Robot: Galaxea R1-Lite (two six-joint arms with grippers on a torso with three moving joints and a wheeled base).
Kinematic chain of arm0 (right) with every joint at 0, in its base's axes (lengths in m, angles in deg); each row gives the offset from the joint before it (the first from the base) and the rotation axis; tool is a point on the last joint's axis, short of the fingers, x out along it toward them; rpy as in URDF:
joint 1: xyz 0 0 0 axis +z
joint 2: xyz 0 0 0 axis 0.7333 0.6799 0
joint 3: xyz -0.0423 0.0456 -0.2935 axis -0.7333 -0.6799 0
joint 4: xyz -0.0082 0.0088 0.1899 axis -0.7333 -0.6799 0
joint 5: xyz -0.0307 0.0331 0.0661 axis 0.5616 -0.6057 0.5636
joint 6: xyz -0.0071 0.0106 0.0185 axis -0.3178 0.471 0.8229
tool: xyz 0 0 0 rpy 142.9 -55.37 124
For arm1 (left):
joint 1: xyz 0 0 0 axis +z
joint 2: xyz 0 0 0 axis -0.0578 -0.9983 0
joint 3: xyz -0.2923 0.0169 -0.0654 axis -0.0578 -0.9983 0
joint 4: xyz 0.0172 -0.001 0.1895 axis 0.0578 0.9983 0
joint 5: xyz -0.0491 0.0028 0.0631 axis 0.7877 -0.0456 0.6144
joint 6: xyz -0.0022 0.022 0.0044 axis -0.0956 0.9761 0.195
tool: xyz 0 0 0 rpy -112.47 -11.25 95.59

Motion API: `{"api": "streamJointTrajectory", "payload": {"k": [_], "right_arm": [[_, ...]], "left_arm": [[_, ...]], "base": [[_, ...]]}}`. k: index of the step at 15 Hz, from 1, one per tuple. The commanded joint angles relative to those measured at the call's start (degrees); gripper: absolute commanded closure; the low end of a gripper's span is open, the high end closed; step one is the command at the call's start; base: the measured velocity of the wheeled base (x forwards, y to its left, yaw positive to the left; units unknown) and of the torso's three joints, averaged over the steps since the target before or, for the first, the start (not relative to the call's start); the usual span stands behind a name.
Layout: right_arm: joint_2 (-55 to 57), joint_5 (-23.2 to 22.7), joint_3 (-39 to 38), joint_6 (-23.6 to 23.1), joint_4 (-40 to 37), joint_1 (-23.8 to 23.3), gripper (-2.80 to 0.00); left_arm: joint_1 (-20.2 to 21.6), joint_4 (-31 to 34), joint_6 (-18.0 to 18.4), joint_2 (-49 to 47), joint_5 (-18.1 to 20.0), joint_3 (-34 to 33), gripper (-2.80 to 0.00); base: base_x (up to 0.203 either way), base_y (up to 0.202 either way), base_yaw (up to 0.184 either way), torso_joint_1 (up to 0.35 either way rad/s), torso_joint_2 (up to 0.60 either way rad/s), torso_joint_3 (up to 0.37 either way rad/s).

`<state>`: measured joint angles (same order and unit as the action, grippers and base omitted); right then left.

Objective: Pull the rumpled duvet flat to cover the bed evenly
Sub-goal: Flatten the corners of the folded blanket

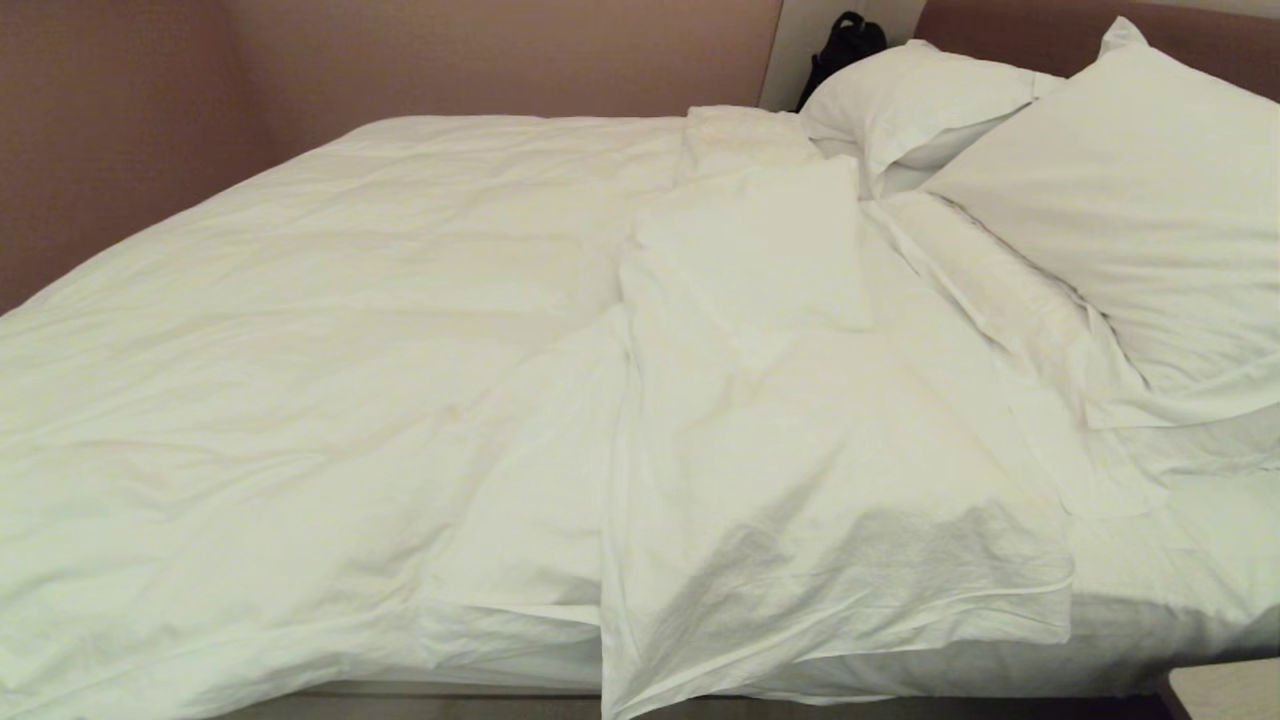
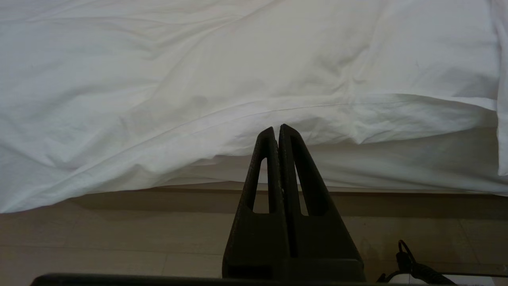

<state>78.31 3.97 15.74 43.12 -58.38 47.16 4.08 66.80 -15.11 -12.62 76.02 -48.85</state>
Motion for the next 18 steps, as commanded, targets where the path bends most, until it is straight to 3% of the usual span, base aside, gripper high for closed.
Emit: {"api": "streamJointTrajectory", "payload": {"k": [1, 5, 10, 12, 14, 18], "right_arm": [[0.88, -0.11, 1.35, 0.04, -0.69, 0.0, 0.0], [8.27, -0.17, 3.3, 0.42, -0.55, 0.06, 0.0], [24.26, -1.56, 8.82, 8.12, -0.18, 2.78, 0.0], [29.92, -4.61, 10.91, 9.72, -0.11, 3.49, 0.0], [33.51, -7.15, 12.64, 10.27, 0.03, 3.73, 0.0], [40.35, -7.48, 15.73, 10.37, 1.06, 3.78, 0.0]], "left_arm": [[0.02, 0.02, 0.02, 0.02, 0.02, 0.0, 0.0], [0.02, 0.02, 0.02, 0.02, 0.02, 0.0, 0.0], [0.02, 0.02, 0.02, 0.02, 0.02, 0.0, 0.0], [0.02, 0.02, 0.02, 0.02, 0.02, 0.0, 0.0], [0.02, 0.02, 0.02, 0.02, 0.02, 0.0, 0.0], [0.02, 0.02, 0.02, 0.02, 0.02, 0.0, 0.0]], "base": [[0.0, 0.0, 0.0, 0.0, 0.0, 0.0], [0.0, 0.0, 0.0, 0.0, 0.0, 0.0], [0.0, 0.0, 0.0, 0.0, 0.0, 0.0], [0.0, 0.0, 0.0, 0.0, 0.0, 0.0], [0.0, 0.0, 0.0, 0.0, 0.0, 0.0], [0.0, 0.0, 0.0, 0.0, 0.0, 0.0]]}}
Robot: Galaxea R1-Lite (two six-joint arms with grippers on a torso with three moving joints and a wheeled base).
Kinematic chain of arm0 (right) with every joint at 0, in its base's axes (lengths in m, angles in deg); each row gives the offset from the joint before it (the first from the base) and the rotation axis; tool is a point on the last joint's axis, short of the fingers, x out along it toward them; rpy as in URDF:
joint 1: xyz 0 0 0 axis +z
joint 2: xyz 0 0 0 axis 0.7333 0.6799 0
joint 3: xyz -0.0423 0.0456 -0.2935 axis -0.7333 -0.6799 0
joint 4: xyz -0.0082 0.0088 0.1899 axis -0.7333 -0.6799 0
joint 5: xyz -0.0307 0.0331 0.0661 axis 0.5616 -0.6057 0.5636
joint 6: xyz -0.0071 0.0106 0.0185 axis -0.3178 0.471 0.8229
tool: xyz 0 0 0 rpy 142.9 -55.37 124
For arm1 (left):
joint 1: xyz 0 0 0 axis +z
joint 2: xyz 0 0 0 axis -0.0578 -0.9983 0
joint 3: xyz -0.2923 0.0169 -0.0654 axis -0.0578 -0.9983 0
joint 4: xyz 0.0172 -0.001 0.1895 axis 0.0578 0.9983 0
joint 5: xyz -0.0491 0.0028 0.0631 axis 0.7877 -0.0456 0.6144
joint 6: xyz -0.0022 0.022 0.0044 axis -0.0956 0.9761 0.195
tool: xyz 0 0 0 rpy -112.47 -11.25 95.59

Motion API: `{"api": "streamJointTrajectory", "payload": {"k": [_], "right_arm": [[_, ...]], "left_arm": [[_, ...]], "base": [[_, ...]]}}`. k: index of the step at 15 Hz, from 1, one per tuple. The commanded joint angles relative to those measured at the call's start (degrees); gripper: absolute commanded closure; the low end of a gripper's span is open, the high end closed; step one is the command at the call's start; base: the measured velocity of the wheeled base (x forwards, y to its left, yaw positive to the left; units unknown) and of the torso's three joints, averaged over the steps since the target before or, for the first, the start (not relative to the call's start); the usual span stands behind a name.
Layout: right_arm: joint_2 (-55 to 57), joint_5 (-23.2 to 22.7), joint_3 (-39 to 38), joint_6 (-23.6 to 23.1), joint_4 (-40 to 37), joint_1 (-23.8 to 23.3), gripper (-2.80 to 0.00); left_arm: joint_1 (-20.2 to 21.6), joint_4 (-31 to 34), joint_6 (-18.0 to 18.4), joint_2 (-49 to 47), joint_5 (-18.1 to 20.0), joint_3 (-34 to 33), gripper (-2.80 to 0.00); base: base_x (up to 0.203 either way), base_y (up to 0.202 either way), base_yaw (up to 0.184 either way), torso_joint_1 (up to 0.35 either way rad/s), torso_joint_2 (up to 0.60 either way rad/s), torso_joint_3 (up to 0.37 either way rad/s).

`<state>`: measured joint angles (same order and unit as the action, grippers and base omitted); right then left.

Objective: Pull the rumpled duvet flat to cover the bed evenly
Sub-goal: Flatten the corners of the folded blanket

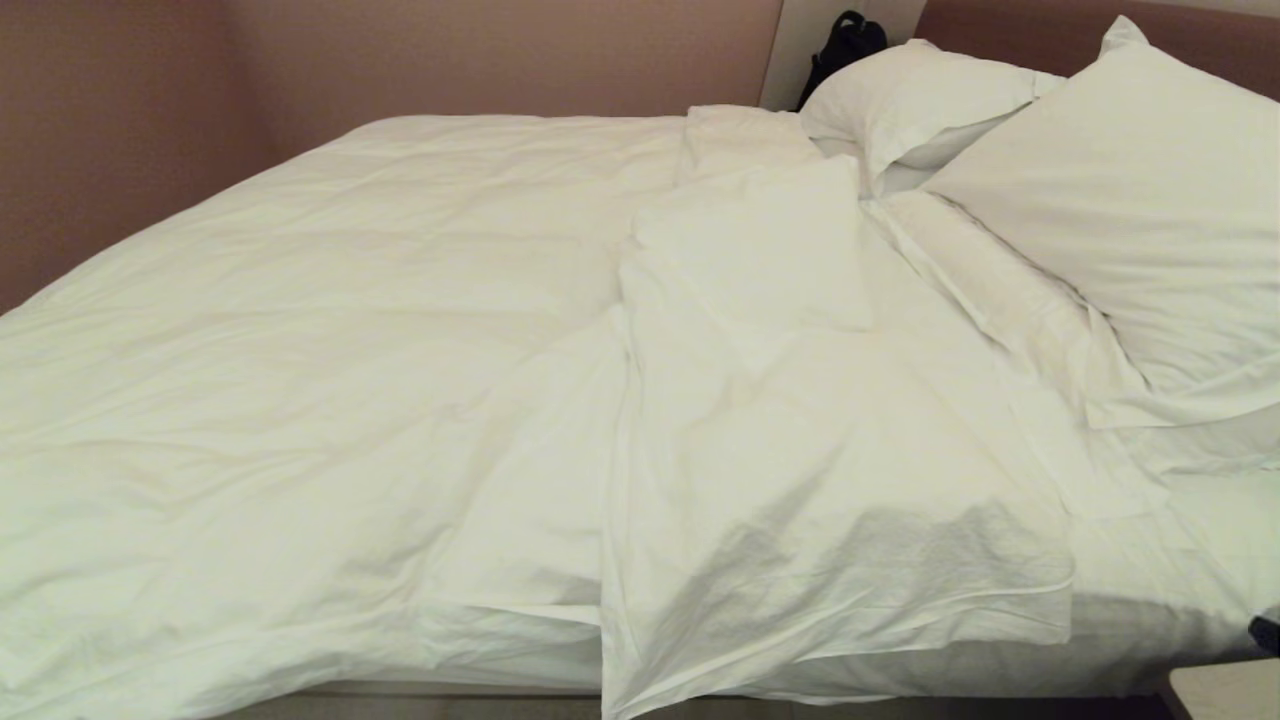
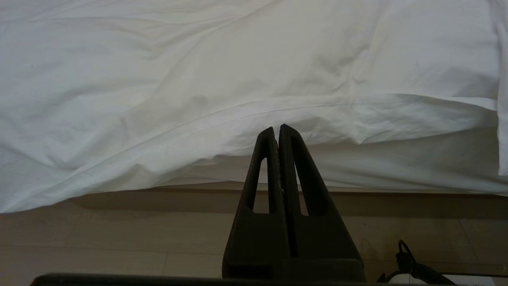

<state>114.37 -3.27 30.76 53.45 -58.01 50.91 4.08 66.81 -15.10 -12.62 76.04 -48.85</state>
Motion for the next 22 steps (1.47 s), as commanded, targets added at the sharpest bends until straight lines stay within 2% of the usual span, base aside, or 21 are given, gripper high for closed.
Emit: {"api": "streamJointTrajectory", "payload": {"k": [1, 7, 13, 16, 22], "right_arm": [[7.51, -0.25, 0.88, 0.02, 2.42, 0.04, 0.0], [25.69, -0.25, 1.84, 0.11, 14.51, 0.04, 0.0], [32.79, -0.47, 4.11, 0.77, 16.11, -0.18, 0.0], [36.76, -1.71, 5.44, 2.55, 20.34, -0.4, 0.0], [49.14, -2.15, 18.33, 3.96, 22.34, -1.24, 0.0]], "left_arm": [[0.02, 0.01, 0.01, 0.02, 0.0, 0.0, 0.0], [0.02, 0.01, 0.01, 0.02, 0.0, 0.0, 0.0], [0.02, 0.01, 0.01, 0.02, 0.0, 0.0, 0.0], [0.02, 0.01, 0.01, 0.02, 0.0, 0.0, 0.0], [0.02, 0.01, 0.01, 0.02, 0.0, 0.0, 0.0]], "base": [[0.0, 0.0, 0.0, 0.0, 0.0, 0.0], [0.0, 0.0, 0.0, 0.0, 0.0, 0.0], [0.0, 0.0, 0.0, 0.0, 0.0, 0.0], [0.0, 0.0, 0.0, 0.0, 0.0, 0.0], [0.0, 0.0, 0.0, 0.0, 0.0, 0.0]]}}
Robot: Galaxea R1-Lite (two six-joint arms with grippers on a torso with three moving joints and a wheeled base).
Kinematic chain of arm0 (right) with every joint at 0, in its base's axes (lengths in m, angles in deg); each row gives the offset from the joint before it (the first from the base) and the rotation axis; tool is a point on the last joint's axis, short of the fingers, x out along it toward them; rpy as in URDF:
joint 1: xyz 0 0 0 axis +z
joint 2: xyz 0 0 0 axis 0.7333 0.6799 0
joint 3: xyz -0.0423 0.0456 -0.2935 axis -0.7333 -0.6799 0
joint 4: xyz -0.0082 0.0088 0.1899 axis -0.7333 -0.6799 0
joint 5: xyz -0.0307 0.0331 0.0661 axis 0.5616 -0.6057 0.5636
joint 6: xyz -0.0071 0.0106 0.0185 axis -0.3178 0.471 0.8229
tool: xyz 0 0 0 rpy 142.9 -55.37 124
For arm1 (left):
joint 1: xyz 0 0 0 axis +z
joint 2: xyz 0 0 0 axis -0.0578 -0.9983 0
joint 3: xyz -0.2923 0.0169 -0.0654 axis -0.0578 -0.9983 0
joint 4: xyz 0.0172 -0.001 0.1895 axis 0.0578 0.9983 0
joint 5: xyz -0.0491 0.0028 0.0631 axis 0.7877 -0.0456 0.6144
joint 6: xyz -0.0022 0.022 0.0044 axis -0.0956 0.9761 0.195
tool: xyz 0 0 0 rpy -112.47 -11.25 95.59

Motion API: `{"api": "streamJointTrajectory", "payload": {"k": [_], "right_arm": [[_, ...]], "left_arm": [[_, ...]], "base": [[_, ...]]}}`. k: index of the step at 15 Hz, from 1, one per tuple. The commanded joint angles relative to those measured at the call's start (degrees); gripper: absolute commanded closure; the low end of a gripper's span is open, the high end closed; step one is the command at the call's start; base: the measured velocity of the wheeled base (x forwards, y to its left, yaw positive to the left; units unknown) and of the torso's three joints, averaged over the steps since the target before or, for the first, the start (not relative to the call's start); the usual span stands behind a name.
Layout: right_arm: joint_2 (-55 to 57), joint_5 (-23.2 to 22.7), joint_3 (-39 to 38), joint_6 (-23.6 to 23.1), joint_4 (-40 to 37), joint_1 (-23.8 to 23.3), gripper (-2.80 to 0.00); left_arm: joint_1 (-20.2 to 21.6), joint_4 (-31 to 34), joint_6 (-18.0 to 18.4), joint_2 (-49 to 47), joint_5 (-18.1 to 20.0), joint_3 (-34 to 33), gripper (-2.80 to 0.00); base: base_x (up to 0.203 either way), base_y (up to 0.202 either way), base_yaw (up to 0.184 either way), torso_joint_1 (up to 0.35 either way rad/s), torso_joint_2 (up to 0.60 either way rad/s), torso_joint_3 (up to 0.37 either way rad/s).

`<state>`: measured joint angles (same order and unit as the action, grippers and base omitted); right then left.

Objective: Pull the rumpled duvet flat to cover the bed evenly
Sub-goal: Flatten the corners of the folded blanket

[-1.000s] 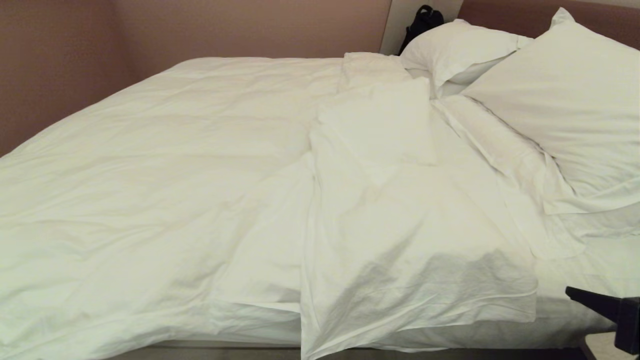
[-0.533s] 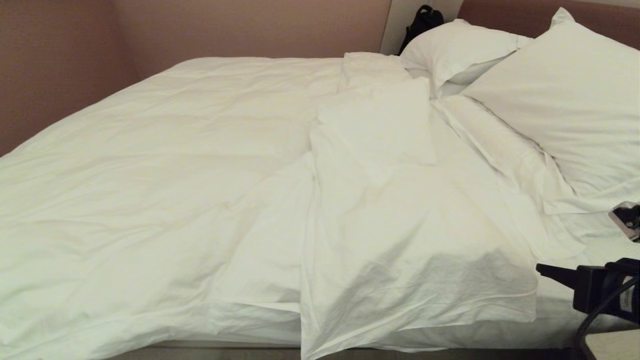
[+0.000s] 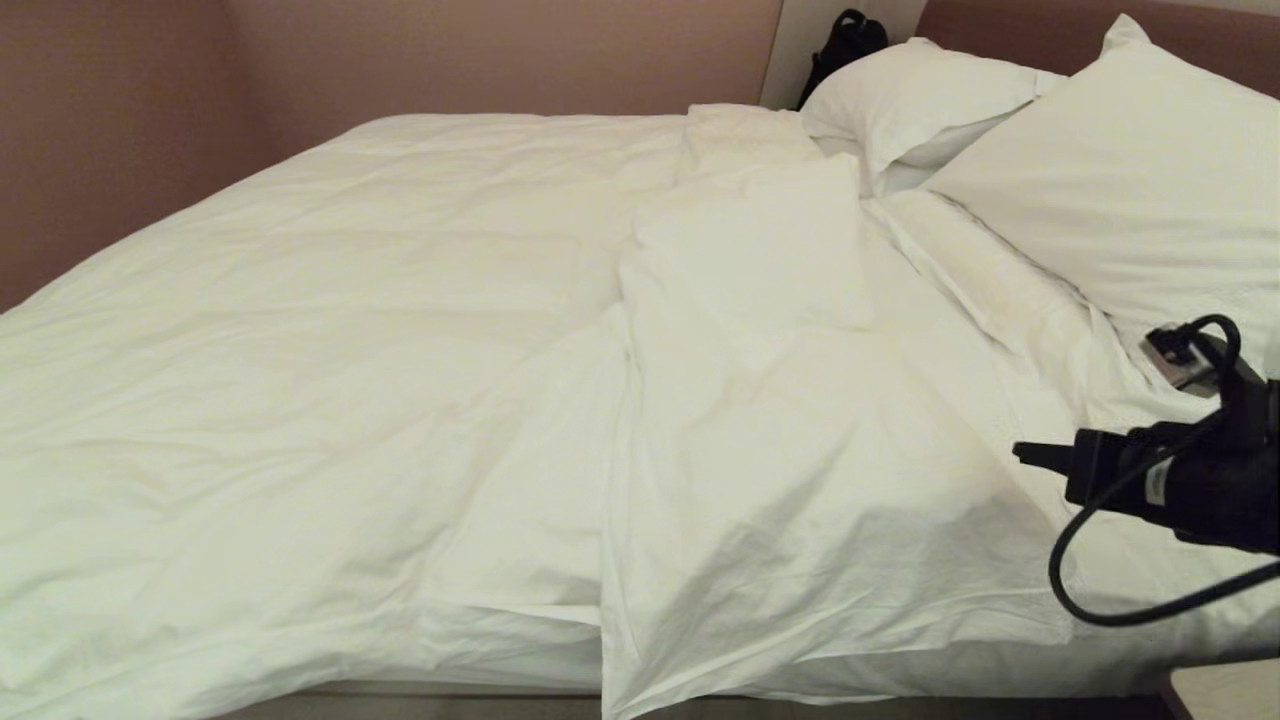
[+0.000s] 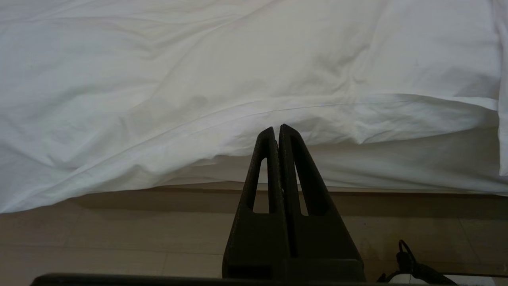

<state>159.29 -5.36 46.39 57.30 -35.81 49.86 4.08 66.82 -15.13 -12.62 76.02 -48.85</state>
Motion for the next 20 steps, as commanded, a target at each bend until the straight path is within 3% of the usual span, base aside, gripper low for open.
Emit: {"api": "streamJointTrajectory", "payload": {"k": [1, 6, 12, 13, 16, 20], "right_arm": [[6.66, -0.04, 5.24, 0.15, 0.13, -0.27, 0.0], [13.76, -0.18, 11.59, 0.18, 0.38, -0.41, 0.0], [14.49, -0.45, 13.19, 0.09, 0.41, -0.93, 0.0], [14.78, -0.45, 13.66, 0.18, 0.38, -1.1, -2.8], [15.08, -0.62, 14.23, 0.18, 0.3, -1.12, -2.8], [15.03, -6.1, 13.54, 0.36, 0.38, -2.23, -2.8]], "left_arm": [[0.02, 0.0, 0.05, 0.02, 0.02, 0.0, 0.0], [0.02, 0.0, 0.05, 0.02, 0.02, 0.0, 0.0], [0.02, 0.0, 0.05, 0.02, 0.02, 0.0, 0.0], [0.02, 0.0, 0.05, 0.02, 0.02, 0.0, 0.0], [0.02, 0.0, 0.05, 0.02, 0.02, 0.0, 0.0], [0.02, 0.0, 0.05, 0.02, 0.02, 0.0, 0.0]], "base": [[0.0, 0.0, 0.0, 0.0, 0.0, 0.0], [0.0, 0.0, 0.0, 0.0, 0.0, 0.0], [0.0, 0.0, 0.0, 0.0, 0.0, 0.0], [0.0, 0.0, 0.0, 0.0, 0.0, 0.0], [0.0, 0.0, 0.0, 0.0, 0.0, 0.0], [0.0, 0.0, 0.0, 0.0, 0.0, 0.0]]}}
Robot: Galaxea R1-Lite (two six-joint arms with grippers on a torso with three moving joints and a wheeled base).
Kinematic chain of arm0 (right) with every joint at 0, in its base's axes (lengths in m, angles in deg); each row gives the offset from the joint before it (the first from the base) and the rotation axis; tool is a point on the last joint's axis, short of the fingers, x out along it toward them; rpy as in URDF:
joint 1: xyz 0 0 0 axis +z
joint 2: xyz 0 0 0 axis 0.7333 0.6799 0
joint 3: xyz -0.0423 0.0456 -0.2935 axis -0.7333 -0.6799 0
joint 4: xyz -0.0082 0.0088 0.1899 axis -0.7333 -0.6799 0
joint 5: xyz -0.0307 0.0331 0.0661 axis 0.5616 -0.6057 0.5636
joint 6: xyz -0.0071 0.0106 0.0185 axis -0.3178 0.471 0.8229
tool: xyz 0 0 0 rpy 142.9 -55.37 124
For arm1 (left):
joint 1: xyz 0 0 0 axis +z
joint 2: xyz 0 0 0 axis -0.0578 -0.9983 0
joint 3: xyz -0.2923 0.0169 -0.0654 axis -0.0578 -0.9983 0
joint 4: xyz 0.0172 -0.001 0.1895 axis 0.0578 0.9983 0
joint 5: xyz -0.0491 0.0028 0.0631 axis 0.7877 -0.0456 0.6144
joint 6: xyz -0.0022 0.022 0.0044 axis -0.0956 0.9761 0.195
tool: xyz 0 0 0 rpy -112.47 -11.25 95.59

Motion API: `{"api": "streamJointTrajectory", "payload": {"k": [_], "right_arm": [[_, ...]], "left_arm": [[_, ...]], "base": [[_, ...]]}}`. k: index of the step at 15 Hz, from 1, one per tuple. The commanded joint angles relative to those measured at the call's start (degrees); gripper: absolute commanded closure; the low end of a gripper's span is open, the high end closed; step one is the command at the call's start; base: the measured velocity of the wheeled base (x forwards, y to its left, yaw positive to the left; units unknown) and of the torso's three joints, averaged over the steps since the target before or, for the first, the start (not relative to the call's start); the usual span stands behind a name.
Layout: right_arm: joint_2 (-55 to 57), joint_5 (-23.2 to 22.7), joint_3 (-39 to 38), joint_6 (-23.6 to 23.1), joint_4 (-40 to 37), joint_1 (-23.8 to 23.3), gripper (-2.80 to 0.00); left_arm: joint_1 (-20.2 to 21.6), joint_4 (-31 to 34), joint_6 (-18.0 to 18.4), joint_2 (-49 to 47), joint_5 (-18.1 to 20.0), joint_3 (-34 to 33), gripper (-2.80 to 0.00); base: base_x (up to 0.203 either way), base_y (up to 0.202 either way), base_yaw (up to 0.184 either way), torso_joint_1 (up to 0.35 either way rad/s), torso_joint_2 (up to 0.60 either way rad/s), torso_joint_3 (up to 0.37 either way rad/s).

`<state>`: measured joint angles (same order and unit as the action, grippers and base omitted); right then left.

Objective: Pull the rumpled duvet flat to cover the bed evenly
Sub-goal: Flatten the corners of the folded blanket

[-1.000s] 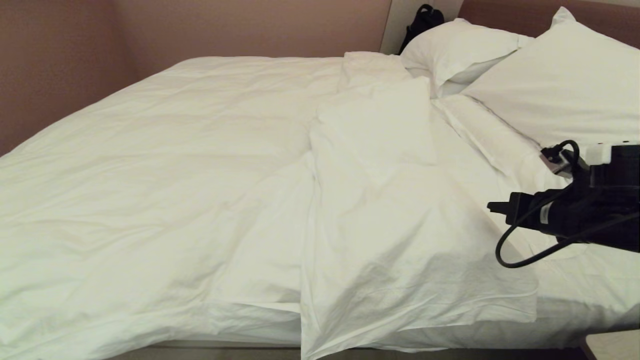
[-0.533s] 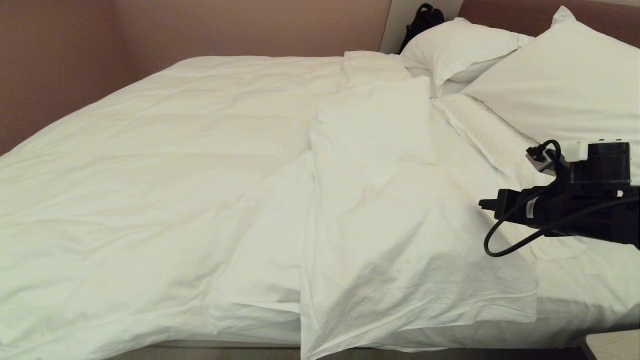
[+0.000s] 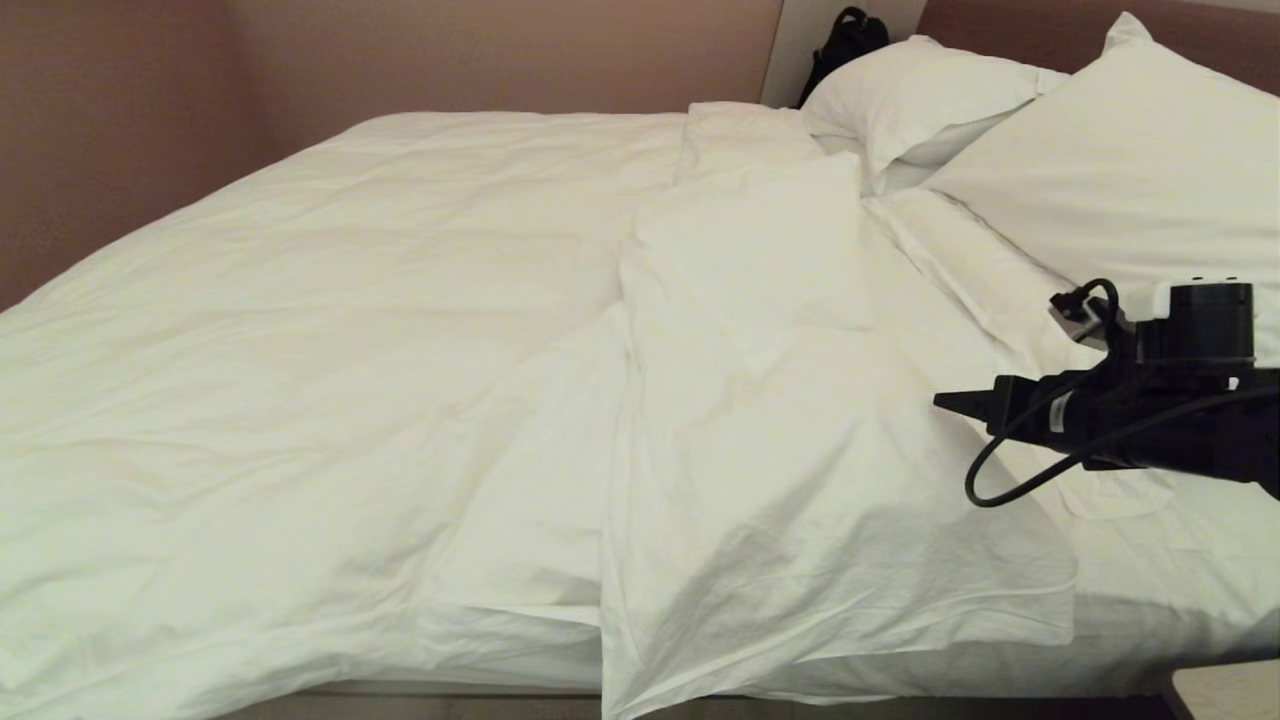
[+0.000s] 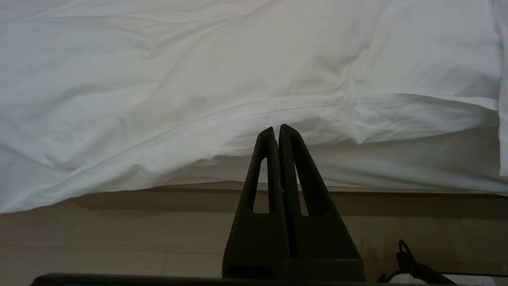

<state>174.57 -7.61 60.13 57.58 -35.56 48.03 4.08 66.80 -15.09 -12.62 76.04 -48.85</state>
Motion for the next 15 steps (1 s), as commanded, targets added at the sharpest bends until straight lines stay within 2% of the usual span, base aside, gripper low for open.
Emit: {"api": "streamJointTrajectory", "payload": {"k": [1, 3, 5, 8, 11, 15], "right_arm": [[-0.22, -7.4, -0.58, 0.11, 0.16, -1.52, -2.8], [0.11, -12.58, -1.2, 0.12, 0.99, -3.9, -2.8], [1.1, -23.38, -1.87, 0.38, 3.84, -8.97, -2.8], [3.78, -35.26, -2.12, 1.32, 5.0, -13.51, -2.8], [6.16, -40.15, -1.98, 1.4, 5.14, -14.04, -2.8], [7.28, -43.25, -2.15, 1.4, 5.08, -14.04, -2.8]], "left_arm": [[0.02, 0.01, 0.0, 0.02, 0.0, 0.0, 0.0], [0.02, 0.01, 0.0, 0.02, 0.0, 0.0, 0.0], [0.02, 0.01, 0.0, 0.02, 0.0, 0.0, 0.0], [0.02, 0.01, 0.0, 0.02, 0.0, 0.0, 0.0], [0.02, 0.01, 0.0, 0.02, 0.0, 0.0, 0.0], [0.02, 0.01, 0.0, 0.02, 0.0, 0.0, 0.0]], "base": [[0.0, 0.0, 0.0, 0.0, 0.0, 0.0], [0.0, 0.0, 0.0, 0.0, 0.0, 0.0], [0.0, 0.0, 0.0, 0.0, 0.0, 0.0], [0.0, 0.0, 0.0, 0.0, 0.0, 0.0], [0.0, 0.0, 0.0, 0.0, 0.0, 0.0], [0.0, 0.0, 0.0, 0.0, 0.0, 0.0]]}}
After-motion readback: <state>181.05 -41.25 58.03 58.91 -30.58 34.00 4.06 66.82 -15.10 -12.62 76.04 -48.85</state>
